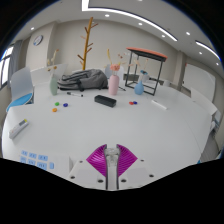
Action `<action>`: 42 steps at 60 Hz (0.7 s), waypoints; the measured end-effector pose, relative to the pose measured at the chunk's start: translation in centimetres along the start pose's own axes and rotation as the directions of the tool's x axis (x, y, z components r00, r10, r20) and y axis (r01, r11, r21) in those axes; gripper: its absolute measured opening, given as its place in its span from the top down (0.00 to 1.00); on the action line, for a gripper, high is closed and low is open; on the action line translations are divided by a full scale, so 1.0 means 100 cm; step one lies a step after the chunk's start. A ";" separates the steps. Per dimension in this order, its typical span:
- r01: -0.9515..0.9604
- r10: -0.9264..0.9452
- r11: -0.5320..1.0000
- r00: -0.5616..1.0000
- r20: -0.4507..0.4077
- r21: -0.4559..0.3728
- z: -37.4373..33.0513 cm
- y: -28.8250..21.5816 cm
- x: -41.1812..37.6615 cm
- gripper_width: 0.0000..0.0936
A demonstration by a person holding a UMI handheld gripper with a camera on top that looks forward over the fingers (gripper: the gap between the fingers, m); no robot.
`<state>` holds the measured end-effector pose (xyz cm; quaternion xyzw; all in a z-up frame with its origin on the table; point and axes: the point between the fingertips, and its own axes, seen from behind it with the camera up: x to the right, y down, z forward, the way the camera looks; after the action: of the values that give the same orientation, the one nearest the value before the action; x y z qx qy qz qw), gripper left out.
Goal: Unplug charger
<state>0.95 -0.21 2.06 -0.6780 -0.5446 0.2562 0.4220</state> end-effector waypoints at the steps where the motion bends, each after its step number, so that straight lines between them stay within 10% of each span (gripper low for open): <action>1: 0.004 -0.004 1.000 1.000 0.008 -0.008 0.004 0.004 0.000 0.86; 10: 0.036 -0.032 0.997 0.998 0.061 -0.065 0.033 0.029 -0.001 0.69; 18: 0.042 -0.034 0.995 0.995 0.090 -0.089 0.020 0.029 -0.001 0.09; 42: -0.007 0.029 0.980 0.994 0.107 -0.200 -0.303 -0.015 0.006 0.09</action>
<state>24.79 -8.43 18.89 -0.7067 -0.5837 0.2410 0.3190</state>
